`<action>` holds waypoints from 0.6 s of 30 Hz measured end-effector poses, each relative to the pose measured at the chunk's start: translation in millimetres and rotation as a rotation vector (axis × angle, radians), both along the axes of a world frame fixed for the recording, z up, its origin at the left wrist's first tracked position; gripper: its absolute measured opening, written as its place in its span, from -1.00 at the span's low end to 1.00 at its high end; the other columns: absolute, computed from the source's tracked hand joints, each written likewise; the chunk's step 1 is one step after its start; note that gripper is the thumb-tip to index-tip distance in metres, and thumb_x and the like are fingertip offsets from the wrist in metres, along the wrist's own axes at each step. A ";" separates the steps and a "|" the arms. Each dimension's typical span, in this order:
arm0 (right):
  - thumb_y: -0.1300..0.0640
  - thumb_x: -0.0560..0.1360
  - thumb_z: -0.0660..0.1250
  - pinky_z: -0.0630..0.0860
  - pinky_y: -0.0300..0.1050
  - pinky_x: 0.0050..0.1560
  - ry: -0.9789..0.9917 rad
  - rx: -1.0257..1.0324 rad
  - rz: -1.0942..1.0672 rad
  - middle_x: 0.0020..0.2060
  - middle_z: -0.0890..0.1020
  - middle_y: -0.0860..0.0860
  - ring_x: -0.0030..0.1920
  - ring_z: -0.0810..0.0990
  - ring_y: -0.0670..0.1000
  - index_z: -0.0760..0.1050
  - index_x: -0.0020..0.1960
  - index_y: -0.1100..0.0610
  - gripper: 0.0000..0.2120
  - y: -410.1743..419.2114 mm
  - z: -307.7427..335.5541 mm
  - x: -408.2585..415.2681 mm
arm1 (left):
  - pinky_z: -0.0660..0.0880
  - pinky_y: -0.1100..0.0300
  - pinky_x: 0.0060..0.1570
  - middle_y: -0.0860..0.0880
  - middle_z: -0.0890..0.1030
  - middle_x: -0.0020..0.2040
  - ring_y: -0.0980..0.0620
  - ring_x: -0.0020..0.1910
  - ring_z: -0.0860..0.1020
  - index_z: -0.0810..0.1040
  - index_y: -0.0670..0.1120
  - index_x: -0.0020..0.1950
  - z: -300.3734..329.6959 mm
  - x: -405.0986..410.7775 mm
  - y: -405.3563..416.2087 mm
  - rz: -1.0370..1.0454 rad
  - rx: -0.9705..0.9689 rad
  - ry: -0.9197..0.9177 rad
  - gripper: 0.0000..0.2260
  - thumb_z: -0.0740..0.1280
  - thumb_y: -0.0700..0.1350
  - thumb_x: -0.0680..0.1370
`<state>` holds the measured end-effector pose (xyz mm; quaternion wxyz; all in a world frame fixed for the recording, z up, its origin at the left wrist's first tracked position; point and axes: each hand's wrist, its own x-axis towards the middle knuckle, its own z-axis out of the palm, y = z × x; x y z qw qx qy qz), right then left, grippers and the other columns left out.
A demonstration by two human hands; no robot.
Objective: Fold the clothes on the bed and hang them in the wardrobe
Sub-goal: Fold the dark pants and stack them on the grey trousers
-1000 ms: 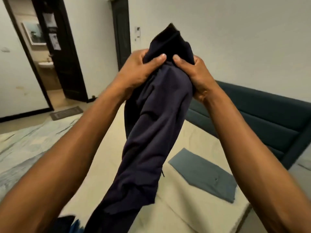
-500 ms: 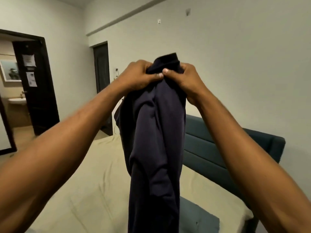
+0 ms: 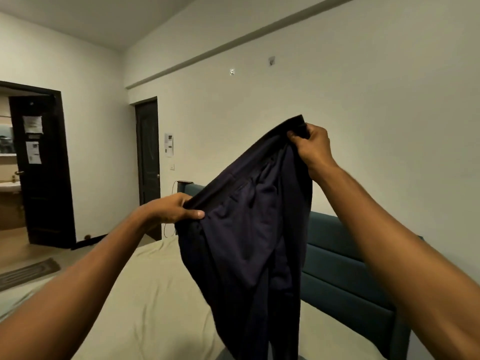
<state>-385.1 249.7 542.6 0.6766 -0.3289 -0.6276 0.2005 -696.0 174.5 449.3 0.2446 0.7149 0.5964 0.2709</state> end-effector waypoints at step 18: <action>0.23 0.60 0.30 0.60 -0.09 0.00 -0.126 -0.144 0.105 -0.05 0.68 0.04 -0.06 0.66 0.03 0.61 0.07 0.10 -0.86 9.3 25.7 56.0 | 0.48 0.05 0.17 0.00 0.63 0.06 -0.01 0.15 0.52 0.60 -0.04 0.11 104.5 -30.6 -1.2 0.139 -0.132 0.559 -0.71 0.34 0.14 0.56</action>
